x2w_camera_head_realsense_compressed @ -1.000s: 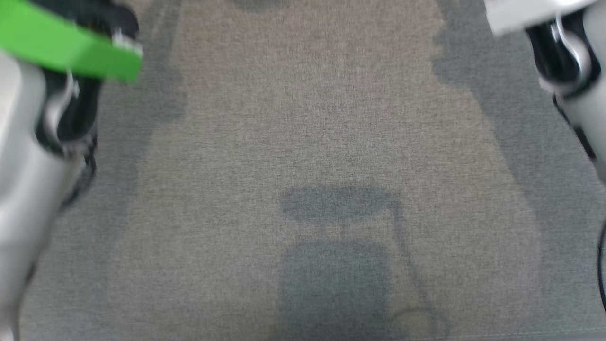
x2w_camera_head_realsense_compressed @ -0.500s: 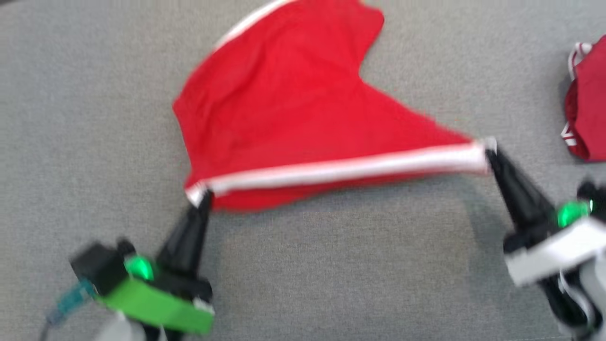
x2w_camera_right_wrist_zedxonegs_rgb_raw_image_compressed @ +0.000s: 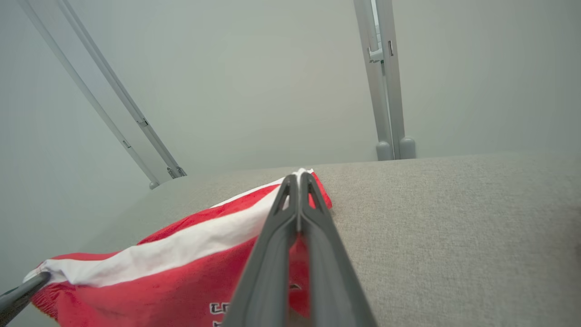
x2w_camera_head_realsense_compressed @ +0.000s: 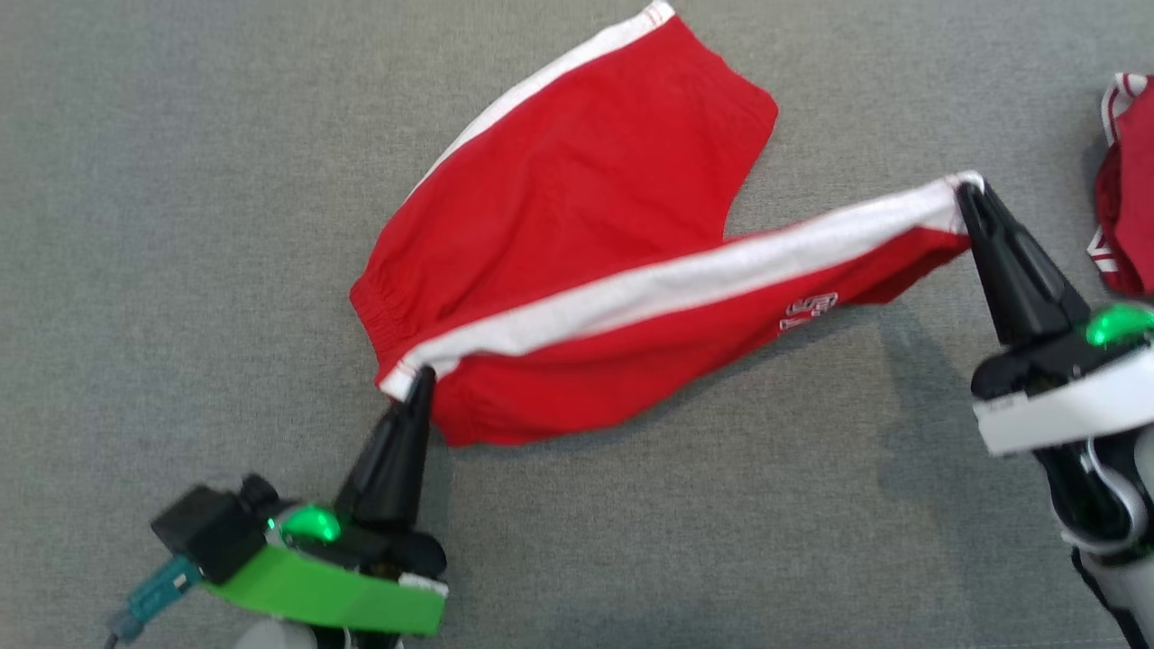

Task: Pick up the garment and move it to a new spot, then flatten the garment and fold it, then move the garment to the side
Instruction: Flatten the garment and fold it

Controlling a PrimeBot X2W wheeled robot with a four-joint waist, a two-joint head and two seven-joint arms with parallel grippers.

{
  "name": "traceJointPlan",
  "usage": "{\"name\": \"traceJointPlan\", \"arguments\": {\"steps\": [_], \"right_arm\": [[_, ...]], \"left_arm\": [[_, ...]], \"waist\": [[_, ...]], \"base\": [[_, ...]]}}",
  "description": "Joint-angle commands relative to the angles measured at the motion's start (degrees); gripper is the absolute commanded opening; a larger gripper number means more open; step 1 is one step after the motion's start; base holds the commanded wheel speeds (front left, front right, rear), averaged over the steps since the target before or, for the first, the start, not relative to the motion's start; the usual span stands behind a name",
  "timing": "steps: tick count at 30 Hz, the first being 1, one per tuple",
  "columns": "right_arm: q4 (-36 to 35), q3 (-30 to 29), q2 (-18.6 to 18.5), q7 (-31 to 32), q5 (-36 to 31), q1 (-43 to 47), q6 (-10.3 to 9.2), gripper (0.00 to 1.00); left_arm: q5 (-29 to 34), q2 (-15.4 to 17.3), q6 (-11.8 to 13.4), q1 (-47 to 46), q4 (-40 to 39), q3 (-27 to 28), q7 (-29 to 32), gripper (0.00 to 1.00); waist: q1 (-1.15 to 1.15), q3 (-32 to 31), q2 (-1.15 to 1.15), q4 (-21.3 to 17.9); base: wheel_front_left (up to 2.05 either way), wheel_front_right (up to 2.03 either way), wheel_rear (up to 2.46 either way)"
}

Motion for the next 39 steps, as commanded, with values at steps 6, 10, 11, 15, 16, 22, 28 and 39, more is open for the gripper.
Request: {"name": "traceJointPlan", "arguments": {"steps": [6,10,11,15,16,22,28,39], "right_arm": [[9.81,1.11,2.55,1.82,0.48,-17.77,0.02,0.0],[16.97,3.05,2.85,2.57,-0.87,-28.01,0.02,0.0],[19.02,3.55,2.9,2.71,-1.32,-30.18,0.02,0.0],[26.29,5.69,4.33,1.69,-1.22,-38.22,0.02,0.0],[27.92,6.5,4.26,1.34,-1.61,-39.55,0.02,0.0],[37.54,10.97,4.23,-0.73,-1.07,-47.42,0.02,0.0],[45.06,15.15,4.48,-1.7,-1.24,-52.41,0.02,0.0],[56.08,18.69,5.19,-4.25,-2.44,-57.54,0.02,0.0]], "left_arm": [[-0.6,-2.06,3.16,-13.58,3.8,2.7,3.41,0.0],[-0.76,-3.23,5.33,-20.96,7.32,4.03,5.41,0.0],[-0.73,-3.59,5.7,-22.35,8.48,4.24,5.65,0.0],[-0.8,-4.68,5.71,-26.99,12.71,4.34,6.01,0.0],[-0.72,-4.96,5.41,-27.9,13.82,4.11,5.94,0.0],[0.02,-6.63,5.32,-33.47,19.84,2.93,6.18,0.0],[2.44,-7.48,6.05,-37.06,24.16,0.29,7.26,0.0],[2.48,-8.25,6.91,-39.77,28.0,-0.68,7.15,0.0]], "waist": [[0.01,10.84,0.0,5.9],[0.01,13.92,0.0,8.23],[0.01,14.37,0.0,8.82],[0.01,15.72,0.0,10.61],[0.01,15.77,0.0,11.11],[0.01,15.36,0.0,13.19],[0.01,14.59,0.0,14.0],[0.01,14.39,0.0,13.21]], "base": [[0.0,0.0,0.0],[0.0,0.0,0.0],[0.0,0.0,0.0],[0.0,0.0,0.0],[0.0,0.0,0.0],[0.0,0.0,0.0],[0.0,0.0,0.0],[0.0,0.0,0.0]]}}
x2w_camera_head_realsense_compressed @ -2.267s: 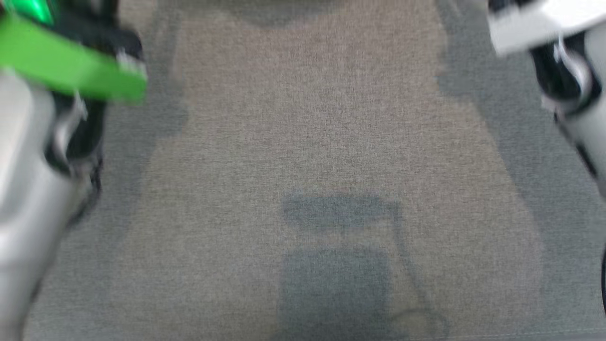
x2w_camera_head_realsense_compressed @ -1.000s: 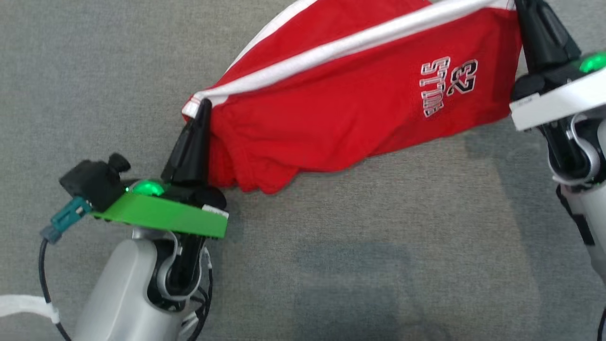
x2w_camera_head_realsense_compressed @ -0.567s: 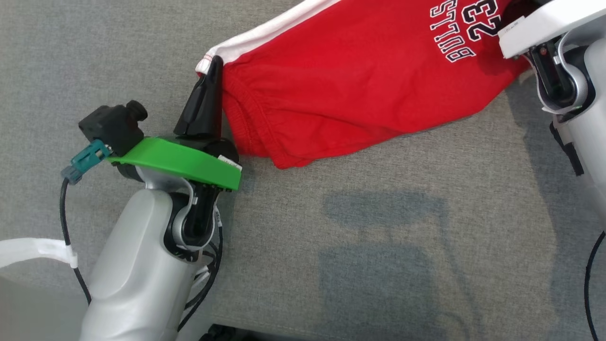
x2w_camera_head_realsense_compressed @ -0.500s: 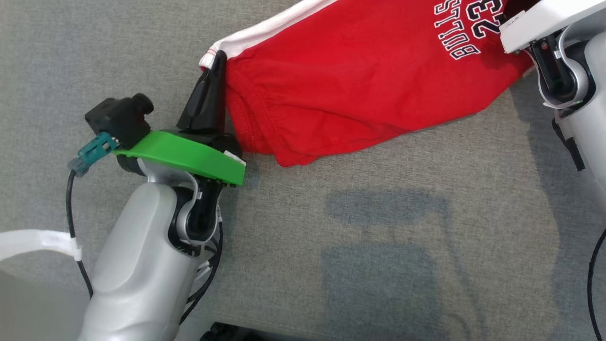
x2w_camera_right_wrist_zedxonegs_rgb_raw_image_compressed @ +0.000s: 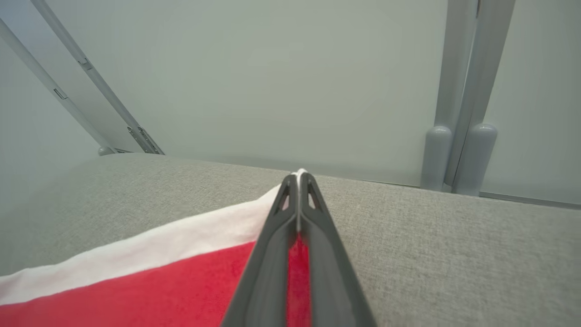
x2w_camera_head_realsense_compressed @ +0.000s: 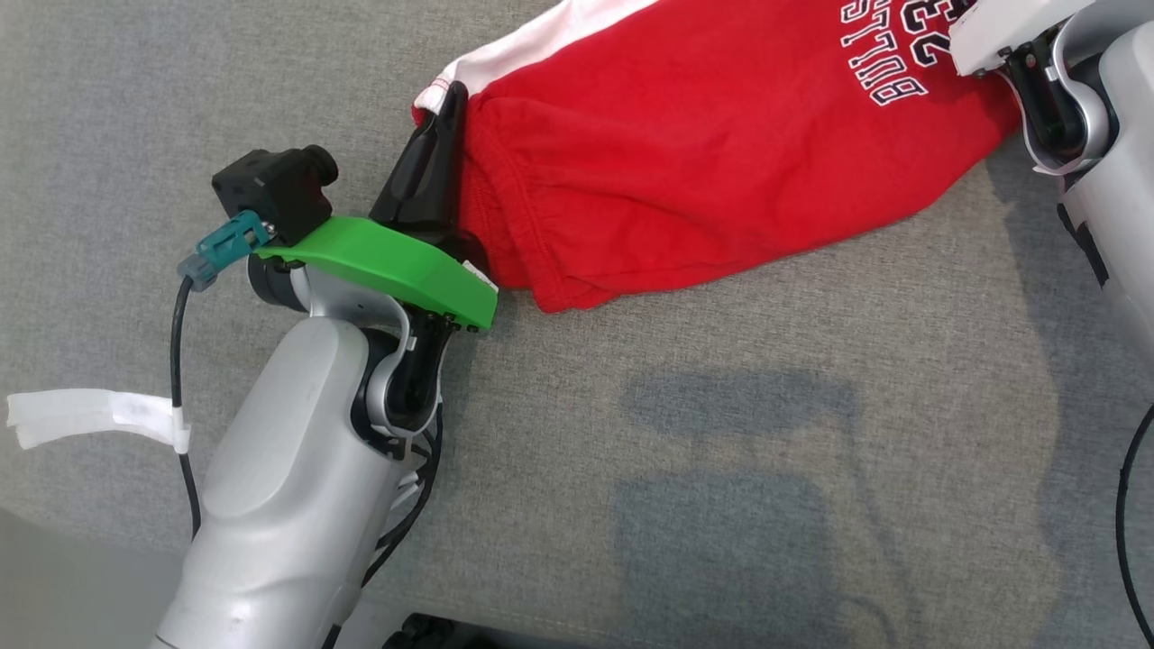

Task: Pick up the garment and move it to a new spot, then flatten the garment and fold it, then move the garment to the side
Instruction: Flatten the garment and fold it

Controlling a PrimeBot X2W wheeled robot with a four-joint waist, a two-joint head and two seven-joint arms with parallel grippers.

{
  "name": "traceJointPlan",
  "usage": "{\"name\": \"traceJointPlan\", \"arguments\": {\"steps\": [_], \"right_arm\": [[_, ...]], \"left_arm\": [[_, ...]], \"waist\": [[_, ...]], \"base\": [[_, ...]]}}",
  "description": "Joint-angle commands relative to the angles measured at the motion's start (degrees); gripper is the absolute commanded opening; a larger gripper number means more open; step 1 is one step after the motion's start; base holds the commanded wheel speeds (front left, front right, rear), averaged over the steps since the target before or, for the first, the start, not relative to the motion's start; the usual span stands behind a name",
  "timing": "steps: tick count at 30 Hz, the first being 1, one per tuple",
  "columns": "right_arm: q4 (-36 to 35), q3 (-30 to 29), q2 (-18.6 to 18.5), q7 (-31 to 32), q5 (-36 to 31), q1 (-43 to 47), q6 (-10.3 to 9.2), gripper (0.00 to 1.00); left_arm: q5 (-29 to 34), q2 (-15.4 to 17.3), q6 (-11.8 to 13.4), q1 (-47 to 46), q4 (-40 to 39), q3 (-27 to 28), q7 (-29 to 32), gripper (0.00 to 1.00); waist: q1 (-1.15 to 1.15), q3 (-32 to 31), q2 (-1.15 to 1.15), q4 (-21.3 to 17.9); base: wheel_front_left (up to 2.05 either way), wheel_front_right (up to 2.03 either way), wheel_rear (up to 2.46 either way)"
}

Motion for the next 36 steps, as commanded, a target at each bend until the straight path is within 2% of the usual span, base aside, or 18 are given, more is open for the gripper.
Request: {"name": "traceJointPlan", "arguments": {"steps": [1,2,3,4,5,6,7,8,18,25,36], "right_arm": [[1.14,0.24,-0.04,-0.5,-0.64,-1.08,0.02,0.0],[1.97,0.42,0.21,-0.75,-0.82,-1.47,0.02,0.25],[2.67,0.66,0.57,-0.91,-0.98,-1.68,0.02,0.84],[3.31,1.04,1.04,-0.77,-0.99,-1.91,0.02,1.0],[3.69,1.46,1.19,-0.89,-1.33,-2.28,0.02,1.0],[3.69,1.46,1.19,-0.89,-1.33,-2.28,0.02,1.0],[4.09,1.94,1.31,-0.86,-1.45,-2.38,0.02,1.0],[4.34,2.47,1.37,-0.63,-1.54,-2.38,0.02,1.0],[1.35,5.09,-1.09,3.49,2.13,2.65,0.02,1.0],[-2.44,5.29,-1.06,6.58,3.61,5.49,0.02,1.0],[-3.98,3.6,-1.06,11.35,1.61,7.65,0.02,1.0]], "left_arm": [[-0.27,0.21,0.43,-0.75,0.56,0.22,0.05,0.0],[-0.53,0.19,0.72,-0.68,0.95,0.37,0.3,0.0],[-0.74,0.16,0.91,-0.65,1.24,0.45,0.38,0.08],[-0.9,0.16,1.03,-0.67,1.48,0.55,0.39,0.3],[-0.76,0.25,1.25,-0.7,1.77,0.63,0.5,0.48],[-0.76,0.25,1.25,-0.7,1.77,0.63,0.5,0.48],[-0.72,0.44,1.4,-0.73,1.93,0.68,0.55,0.81],[-0.71,0.64,1.56,-0.74,2.06,0.86,0.51,1.0],[5.66,4.47,4.97,1.93,-0.21,-1.02,-2.77,1.0],[3.95,3.64,4.67,4.04,-1.88,-2.26,-0.44,1.0],[0.36,4.93,3.5,5.31,-3.12,-2.98,5.98,1.0]], "waist": [[0.0,-0.08,0.0,-0.18],[0.0,-0.11,0.0,-0.26],[0.0,-0.16,0.0,-0.34],[0.0,-0.2,0.0,-0.49],[0.0,-0.24,0.0,-0.64],[0.0,-0.24,0.0,-0.64],[0.0,-0.35,0.0,-0.8],[0.0,-0.55,0.0,-0.95],[0.0,-5.62,0.0,-2.58],[0.0,-6.63,0.0,-3.13],[0.0,-7.35,0.0,-2.4]], "base": [[0.0,0.0,0.0],[0.0,0.0,0.0],[0.0,0.0,0.0],[0.0,0.0,0.0],[0.0,0.0,0.0],[0.0,0.0,0.0],[0.0,0.0,0.0],[0.0,0.0,0.0],[0.0,0.0,0.0],[0.0,0.0,0.0],[0.0,0.0,0.0]]}}
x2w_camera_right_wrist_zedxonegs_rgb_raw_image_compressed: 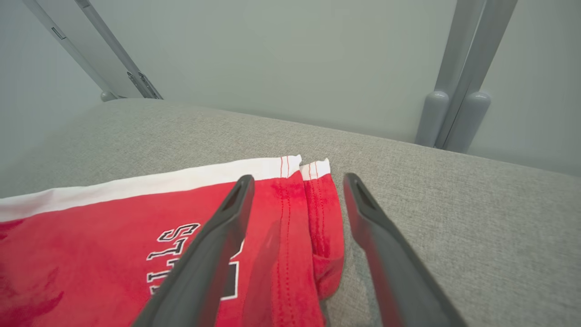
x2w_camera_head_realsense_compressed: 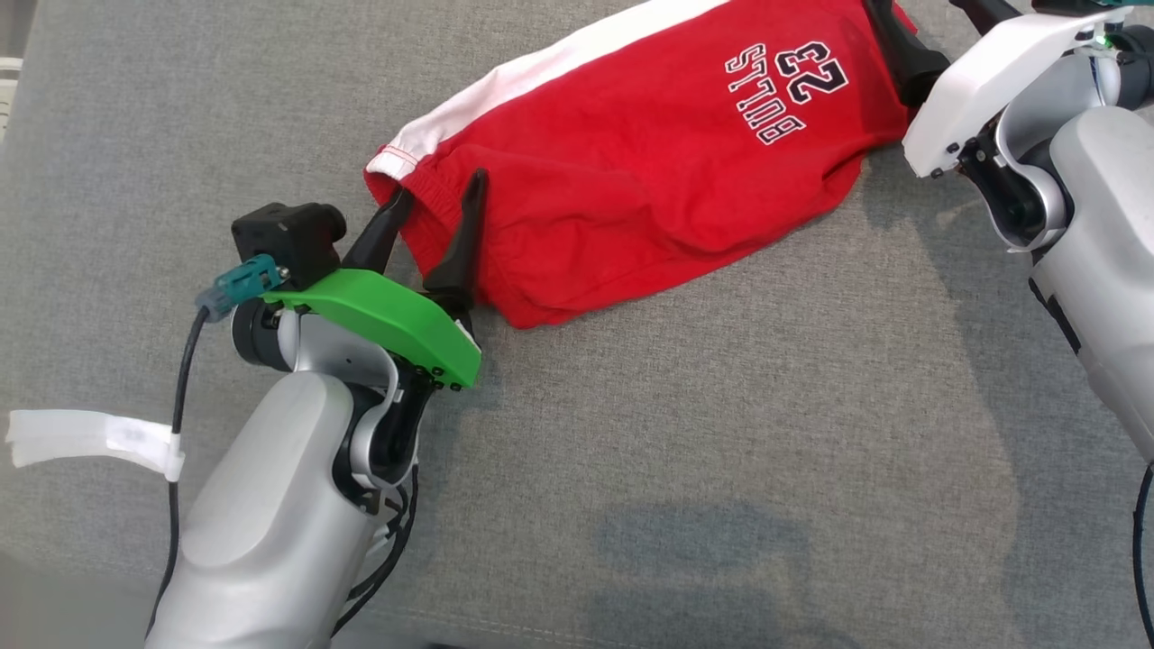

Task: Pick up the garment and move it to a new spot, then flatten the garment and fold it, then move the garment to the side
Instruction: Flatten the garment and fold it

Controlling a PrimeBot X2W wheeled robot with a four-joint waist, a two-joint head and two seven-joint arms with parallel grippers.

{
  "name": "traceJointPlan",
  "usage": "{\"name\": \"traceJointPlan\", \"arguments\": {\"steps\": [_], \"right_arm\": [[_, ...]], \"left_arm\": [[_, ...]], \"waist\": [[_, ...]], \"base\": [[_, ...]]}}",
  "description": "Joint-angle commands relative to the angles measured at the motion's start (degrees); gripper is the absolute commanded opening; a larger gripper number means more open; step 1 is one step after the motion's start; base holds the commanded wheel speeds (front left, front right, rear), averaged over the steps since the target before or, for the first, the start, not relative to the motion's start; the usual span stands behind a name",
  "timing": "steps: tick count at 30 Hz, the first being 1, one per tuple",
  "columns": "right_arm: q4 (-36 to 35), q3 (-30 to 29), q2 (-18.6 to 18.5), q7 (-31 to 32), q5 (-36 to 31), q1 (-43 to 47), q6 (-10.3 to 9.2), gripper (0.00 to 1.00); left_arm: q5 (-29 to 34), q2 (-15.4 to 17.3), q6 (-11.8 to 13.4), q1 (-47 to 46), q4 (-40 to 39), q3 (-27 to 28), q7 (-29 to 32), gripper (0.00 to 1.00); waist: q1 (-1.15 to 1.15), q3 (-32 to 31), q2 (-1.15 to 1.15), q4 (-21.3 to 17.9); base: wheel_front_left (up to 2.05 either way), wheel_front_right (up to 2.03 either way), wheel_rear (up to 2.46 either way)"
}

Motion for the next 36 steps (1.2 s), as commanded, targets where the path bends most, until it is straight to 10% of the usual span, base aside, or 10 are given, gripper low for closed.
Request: {"name": "traceJointPlan", "arguments": {"steps": [1,14,23,33,35,36], "right_arm": [[-0.56,-0.38,-0.26,0.42,-0.46,1.38,0.02,1.0],[1.57,-4.13,0.22,5.36,-2.69,3.01,0.02,1.0],[9.33,-6.37,2.18,9.49,-11.9,1.41,0.02,1.0],[15.32,-13.68,5.52,14.61,-11.55,4.51,0.02,1.0],[15.88,-15.38,5.97,14.85,-10.59,4.86,0.02,0.0],[16.17,-16.34,6.21,14.92,-9.91,5.06,0.02,0.0]], "left_arm": [[-0.92,0.65,-0.27,0.62,-0.67,0.42,0.69,1.0],[-2.94,6.41,1.83,5.18,-9.59,0.95,8.51,1.0],[2.36,10.34,9.5,13.13,-19.46,4.29,1.42,1.0],[0.39,9.94,10.97,18.8,-22.79,6.15,-1.36,1.0],[0.21,9.88,11.01,19.26,-22.71,6.16,-1.52,1.0],[-0.02,9.82,11.01,19.52,-22.63,6.22,-1.59,1.0]], "waist": [[0.0,-0.36,0.0,0.11],[0.0,-1.48,0.0,1.16],[0.0,-2.65,0.0,3.81],[0.0,-5.11,0.0,6.72],[0.0,-5.7,0.0,6.84],[0.0,-6.04,0.0,6.79]], "base": [[0.0,0.0,0.0],[0.0,0.0,0.0],[0.0,0.0,0.0],[0.0,0.0,0.0],[0.0,0.0,0.0],[0.0,0.0,0.0]]}}
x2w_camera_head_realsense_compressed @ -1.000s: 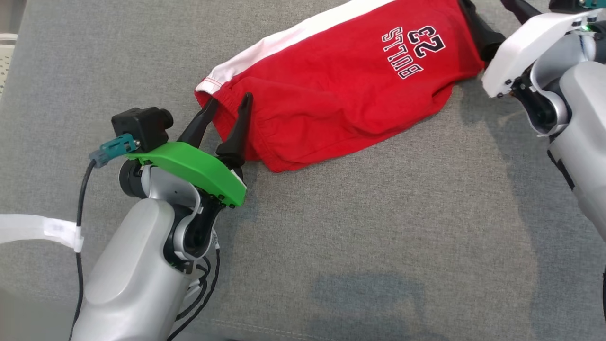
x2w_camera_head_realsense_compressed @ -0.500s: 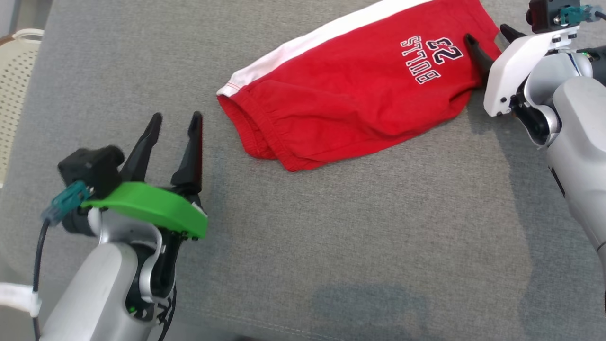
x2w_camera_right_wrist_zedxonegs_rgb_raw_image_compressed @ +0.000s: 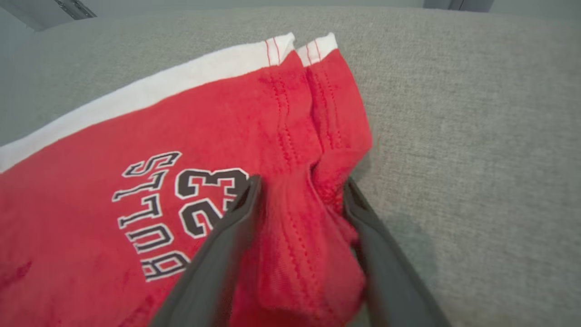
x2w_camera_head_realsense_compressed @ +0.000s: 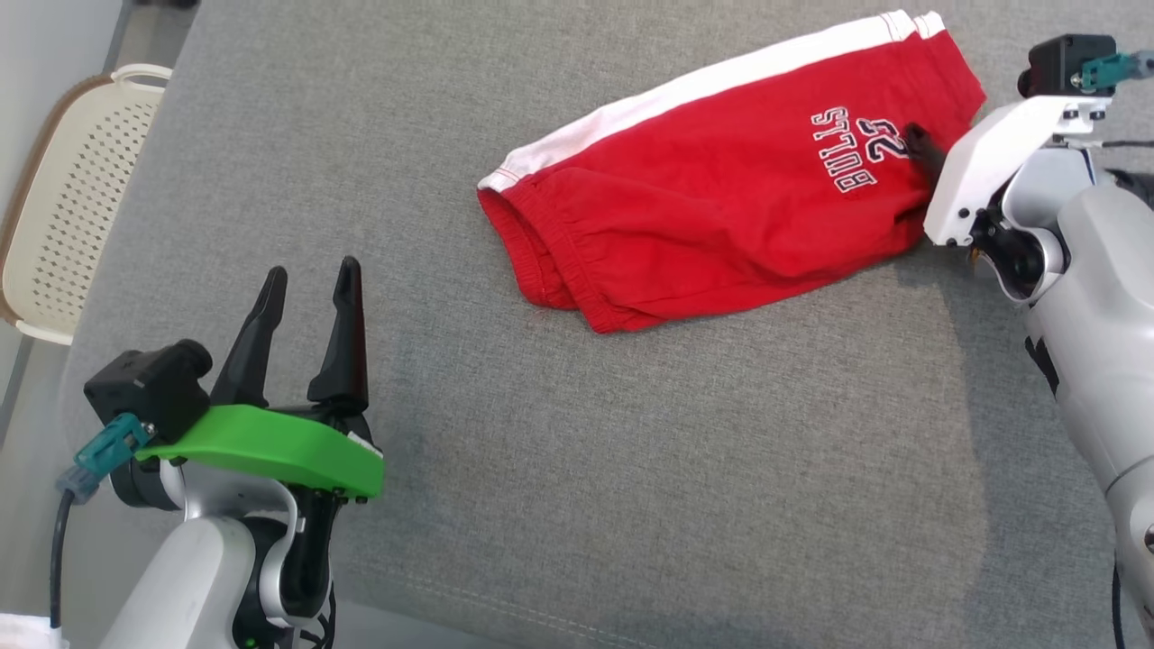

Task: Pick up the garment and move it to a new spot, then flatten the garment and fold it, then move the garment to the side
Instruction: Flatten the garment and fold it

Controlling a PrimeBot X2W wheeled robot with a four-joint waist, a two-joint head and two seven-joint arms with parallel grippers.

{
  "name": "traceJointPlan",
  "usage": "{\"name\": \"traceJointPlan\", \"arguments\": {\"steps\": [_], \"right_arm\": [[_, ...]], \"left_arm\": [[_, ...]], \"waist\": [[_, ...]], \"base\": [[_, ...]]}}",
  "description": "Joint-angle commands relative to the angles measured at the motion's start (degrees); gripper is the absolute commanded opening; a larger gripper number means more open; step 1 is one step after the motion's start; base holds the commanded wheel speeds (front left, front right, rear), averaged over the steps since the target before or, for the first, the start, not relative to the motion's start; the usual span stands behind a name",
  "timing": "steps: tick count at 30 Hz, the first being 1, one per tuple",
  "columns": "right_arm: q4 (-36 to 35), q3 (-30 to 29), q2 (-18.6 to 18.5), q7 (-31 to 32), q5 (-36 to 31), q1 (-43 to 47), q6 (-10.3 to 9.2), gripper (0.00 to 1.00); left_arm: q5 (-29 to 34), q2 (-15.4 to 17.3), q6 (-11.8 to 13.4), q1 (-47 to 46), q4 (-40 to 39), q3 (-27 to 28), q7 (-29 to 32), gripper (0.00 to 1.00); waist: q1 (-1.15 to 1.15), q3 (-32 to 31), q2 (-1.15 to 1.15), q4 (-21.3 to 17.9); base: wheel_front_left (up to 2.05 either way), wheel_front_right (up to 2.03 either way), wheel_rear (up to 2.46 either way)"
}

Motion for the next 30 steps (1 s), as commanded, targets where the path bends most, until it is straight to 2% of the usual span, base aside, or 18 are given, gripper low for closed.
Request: {"name": "traceJointPlan", "arguments": {"steps": [1,8,12,17,23,25,30], "right_arm": [[0.67,-0.75,0.11,0.38,0.74,1.78,0.02,0.0],[2.05,-8.62,-0.52,-0.86,6.38,7.06,-0.02,0.0],[0.98,-12.26,-1.02,-0.91,9.84,12.54,-0.03,0.0],[-0.43,-17.52,-4.15,-1.95,13.53,21.18,-0.04,0.0],[-1.25,-22.7,-8.32,-4.08,15.4,28.27,-0.01,0.0],[-1.97,-24.22,-9.66,-5.04,15.35,29.71,-0.01,0.0],[-7.92,-23.82,-7.93,-5.5,13.56,28.51,0.02,0.0]], "left_arm": [[-0.51,0.08,0.24,1.12,0.11,0.21,-0.33,1.0],[-1.67,1.65,0.94,4.37,0.72,1.59,-0.32,1.0],[-0.78,3.76,1.31,7.5,0.32,2.59,-1.25,1.0],[-0.28,5.6,1.89,12.39,-0.87,4.26,-4.05,1.0],[-1.15,6.63,-0.3,16.32,-0.56,5.12,-7.05,1.0],[-0.16,7.52,-2.17,16.83,0.0,4.07,-7.7,1.0],[-0.7,6.54,-5.89,16.98,2.87,2.23,-9.02,1.0]], "waist": [[0.0,-1.02,0.0,0.12],[0.0,-6.75,0.0,-3.12],[0.0,-10.65,0.0,-5.79],[0.0,-14.16,0.0,-8.68],[0.0,-16.7,0.0,-10.16],[0.0,-17.14,0.0,-10.55],[0.0,-17.28,0.0,-10.94]], "base": [[0.0,0.0,0.0],[0.0,0.0,0.0],[0.0,0.0,0.0],[0.0,0.0,0.0],[0.0,0.0,0.0],[0.0,0.0,0.0],[0.0,0.0,0.0]]}}
